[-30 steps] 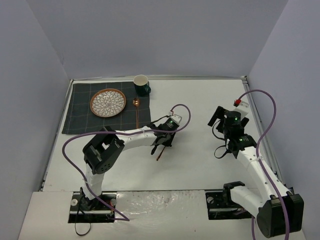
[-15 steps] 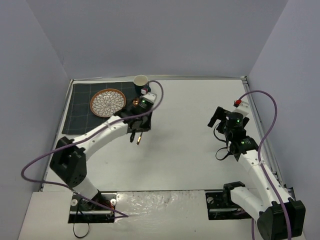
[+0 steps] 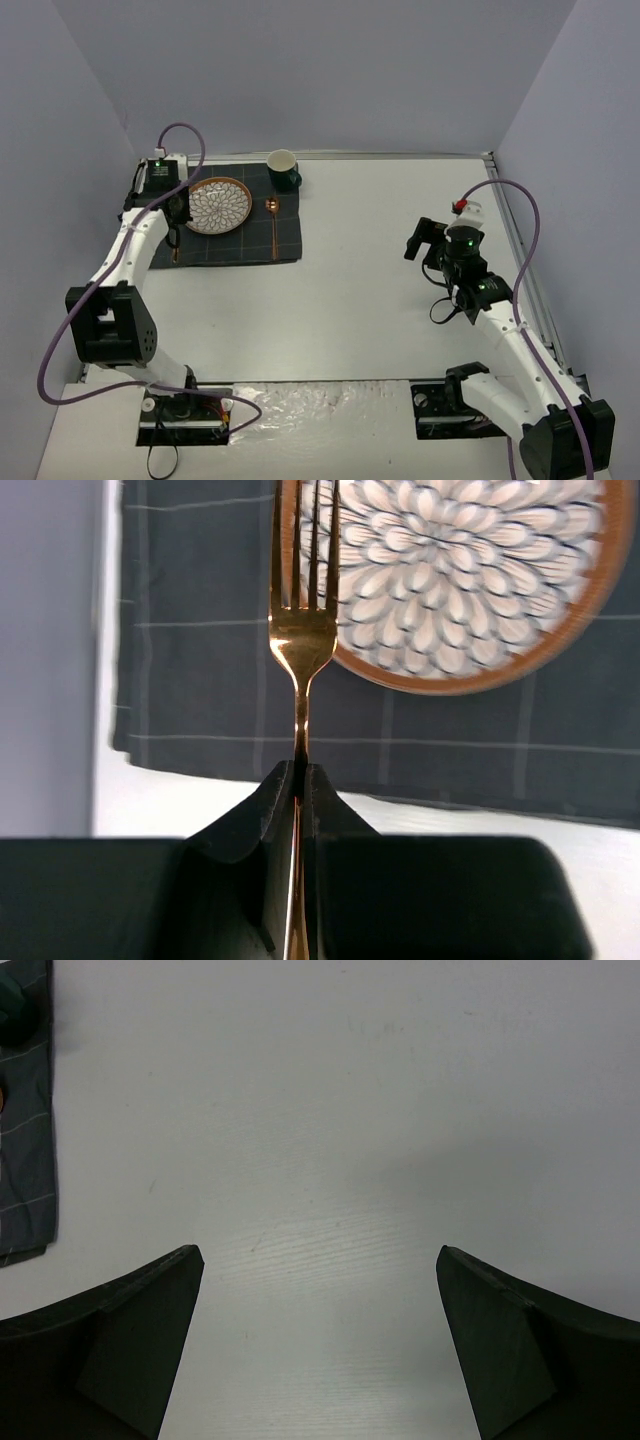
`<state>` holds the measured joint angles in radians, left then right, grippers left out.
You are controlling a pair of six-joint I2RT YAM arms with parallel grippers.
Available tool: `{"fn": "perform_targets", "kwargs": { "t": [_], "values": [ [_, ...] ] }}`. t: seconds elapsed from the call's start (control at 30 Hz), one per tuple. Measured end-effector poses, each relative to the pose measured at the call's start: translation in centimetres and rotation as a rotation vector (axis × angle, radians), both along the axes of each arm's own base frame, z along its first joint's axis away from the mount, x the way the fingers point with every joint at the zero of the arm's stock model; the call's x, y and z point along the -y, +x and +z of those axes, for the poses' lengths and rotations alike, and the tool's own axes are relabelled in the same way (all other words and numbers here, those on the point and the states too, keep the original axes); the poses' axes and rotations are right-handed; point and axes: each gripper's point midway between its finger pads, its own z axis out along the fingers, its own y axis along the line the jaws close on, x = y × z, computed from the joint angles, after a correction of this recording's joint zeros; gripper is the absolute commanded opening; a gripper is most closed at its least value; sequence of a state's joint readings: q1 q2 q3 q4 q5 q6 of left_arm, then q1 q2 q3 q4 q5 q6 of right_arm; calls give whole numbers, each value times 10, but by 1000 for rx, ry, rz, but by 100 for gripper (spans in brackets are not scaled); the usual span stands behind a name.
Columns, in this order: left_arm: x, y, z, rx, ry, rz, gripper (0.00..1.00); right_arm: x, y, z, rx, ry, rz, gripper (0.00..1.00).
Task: Set the dinner table for one person
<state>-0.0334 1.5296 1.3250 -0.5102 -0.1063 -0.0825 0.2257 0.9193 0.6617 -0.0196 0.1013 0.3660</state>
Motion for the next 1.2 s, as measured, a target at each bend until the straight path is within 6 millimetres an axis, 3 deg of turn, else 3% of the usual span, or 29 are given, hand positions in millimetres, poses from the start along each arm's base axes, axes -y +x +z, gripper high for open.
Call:
{"fn": "perform_targets", "kwargs": {
  "t": [0.2,0.37,0.63,0.9,1.2],
  "values": [
    [-61,24,-25,-26,-7,29,0,-15,-2,-4,-13,-6,63,100],
    [-88,41,-64,-76,-5,30,0,-28,-5,-11,-37,-14,119,100],
    [-98,58,-116,-134,-56,18,0,-31,-5,-18,-59,-32,144,100],
    [-101,73,-125,-118,-72,6,0,-32,-4,-28,-91,-45,153,100],
    [-102,73,-145,-155,-76,3,0,-32,-4,-30,-98,-49,158,100]
  ]
}}
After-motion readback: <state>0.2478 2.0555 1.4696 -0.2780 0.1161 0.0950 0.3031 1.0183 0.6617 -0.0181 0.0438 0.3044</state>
